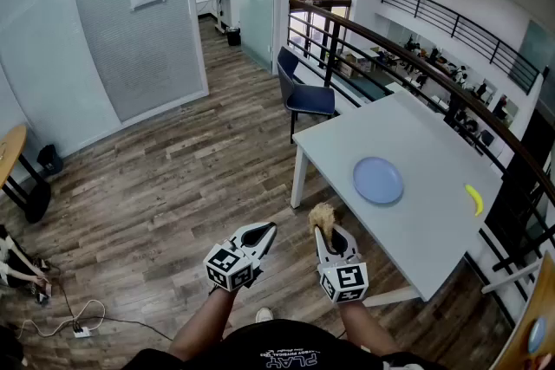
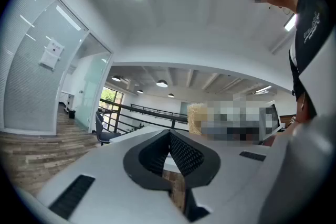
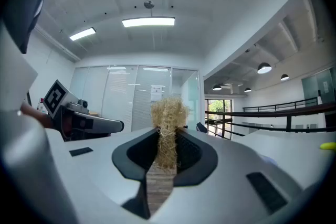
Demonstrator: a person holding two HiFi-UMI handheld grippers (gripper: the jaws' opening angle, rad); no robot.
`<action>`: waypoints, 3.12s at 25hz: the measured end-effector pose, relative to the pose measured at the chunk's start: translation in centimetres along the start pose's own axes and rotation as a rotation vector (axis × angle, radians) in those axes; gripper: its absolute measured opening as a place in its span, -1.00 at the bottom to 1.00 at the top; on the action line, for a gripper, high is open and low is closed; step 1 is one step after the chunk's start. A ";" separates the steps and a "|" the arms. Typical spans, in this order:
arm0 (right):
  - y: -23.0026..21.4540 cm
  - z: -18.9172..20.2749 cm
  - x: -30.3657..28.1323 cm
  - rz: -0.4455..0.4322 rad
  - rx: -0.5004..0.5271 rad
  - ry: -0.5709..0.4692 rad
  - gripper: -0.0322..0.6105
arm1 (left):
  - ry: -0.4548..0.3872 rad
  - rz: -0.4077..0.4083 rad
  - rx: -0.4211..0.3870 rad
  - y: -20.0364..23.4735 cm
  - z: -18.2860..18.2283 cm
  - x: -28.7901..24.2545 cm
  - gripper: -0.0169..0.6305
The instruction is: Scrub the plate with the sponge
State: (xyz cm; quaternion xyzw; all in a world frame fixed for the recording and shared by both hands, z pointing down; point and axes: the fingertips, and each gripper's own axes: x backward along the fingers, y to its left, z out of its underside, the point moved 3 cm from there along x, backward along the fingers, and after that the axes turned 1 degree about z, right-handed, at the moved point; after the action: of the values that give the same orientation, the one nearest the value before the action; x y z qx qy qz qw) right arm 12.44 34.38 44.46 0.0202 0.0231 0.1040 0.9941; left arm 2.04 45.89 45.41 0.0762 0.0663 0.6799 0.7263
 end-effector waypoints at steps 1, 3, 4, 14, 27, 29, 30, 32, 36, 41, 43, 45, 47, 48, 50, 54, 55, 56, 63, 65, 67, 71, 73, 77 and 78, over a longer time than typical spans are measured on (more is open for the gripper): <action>0.1 -0.1 0.1 -0.001 -0.001 -0.001 -0.68 | -0.004 -0.010 0.002 0.0 -0.2 0.2 -0.91; 0.4 -0.2 0.2 -0.003 -0.002 -0.003 -0.68 | -0.009 -0.027 0.006 0.1 -0.4 0.6 -0.91; 0.5 -0.2 0.3 -0.004 -0.002 -0.002 -0.68 | -0.011 -0.033 0.010 0.1 -0.5 0.8 -0.91; 1.1 -0.4 1.5 -0.016 0.009 -0.004 -0.68 | -0.014 -0.043 0.029 -0.9 0.0 1.3 -0.91; 1.7 -1.3 0.0 -0.035 -0.015 -0.043 -0.68 | -0.030 -0.037 0.052 0.5 -0.6 1.1 -0.91; 1.8 -1.8 -0.4 -0.034 -0.008 -0.058 -0.68 | -0.028 -0.032 0.047 1.1 -0.6 0.9 -0.91; 1.9 -2.0 -0.6 -0.032 -0.003 -0.066 -0.68 | -0.031 -0.028 0.049 1.3 -0.8 0.8 -0.91; 2.1 -2.2 -0.9 -0.026 0.005 -0.078 -0.68 | -0.033 -0.019 0.048 1.7 -0.9 0.8 -0.91; 2.5 -2.1 -1.7 -0.003 0.005 -0.086 -0.68 | -0.023 0.004 0.038 2.8 -0.5 0.8 -0.91; 2.7 -1.6 -2.2 0.021 -0.001 -0.069 -0.68 | -0.019 0.020 0.039 3.6 -1.0 0.7 -0.91; 2.8 -1.2 -2.1 0.029 -0.005 -0.059 -0.68 | -0.015 0.026 0.032 3.6 -1.1 0.8 -0.91; 3.0 -0.7 -2.2 0.033 -0.012 -0.049 -0.68 | -0.012 0.035 0.024 3.9 -0.7 0.9 -0.91; 3.1 -0.2 -2.4 0.035 -0.013 -0.040 -0.68 | -0.010 0.042 0.022 4.2 -0.3 0.9 -0.91; 3.1 -0.1 -2.5 0.035 -0.011 -0.037 -0.68 | -0.010 0.043 0.025 4.3 -0.3 0.9 -0.91; 3.0 0.0 -2.7 0.031 -0.008 -0.035 -0.68 | -0.013 0.040 0.038 4.2 -0.7 0.7 -0.91; 3.2 0.0 -3.3 0.023 -0.002 -0.021 -0.68 | -0.007 0.037 0.037 4.5 -0.5 0.1 -0.91; 3.1 0.1 -3.4 0.022 0.001 -0.018 -0.68 | -0.009 0.038 0.034 4.7 -0.3 -0.1 -0.91; 3.0 0.3 -3.6 0.023 0.001 -0.016 -0.68 | -0.009 0.040 0.029 4.9 0.0 -0.4 -0.91; 0.3 0.6 -5.1 0.049 -0.007 -0.004 -0.68 | -0.008 0.048 0.025 5.6 -0.5 -3.2 -0.91; -0.8 0.6 -5.5 0.053 -0.011 -0.005 -0.68 | -0.007 0.048 0.027 5.9 -0.3 -4.3 -0.91; -1.7 0.8 -5.9 0.056 -0.014 -0.002 -0.68 | 0.003 0.048 0.017 6.4 0.2 -5.3 -0.91; -4.1 0.8 -6.7 0.067 -0.022 0.002 -0.68 | 0.017 0.057 0.008 6.9 0.4 -7.9 -0.91; -5.4 0.7 -7.3 0.072 -0.024 0.001 -0.68 | 0.017 0.065 0.006 7.0 0.1 -9.3 -0.91; -8.0 0.5 -8.3 0.083 -0.024 -0.008 -0.68 | 0.019 0.075 -0.016 7.2 -0.2 -12.2 -0.91; -8.6 0.4 -8.6 0.085 -0.023 -0.011 -0.68 | 0.017 0.073 -0.024 7.3 -0.4 -12.9 -0.91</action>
State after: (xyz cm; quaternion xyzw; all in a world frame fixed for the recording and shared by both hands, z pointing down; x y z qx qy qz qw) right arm 5.86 24.16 44.80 0.0102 0.0158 0.1463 0.9891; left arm -6.05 33.45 46.38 0.0642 0.0614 0.7073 0.7013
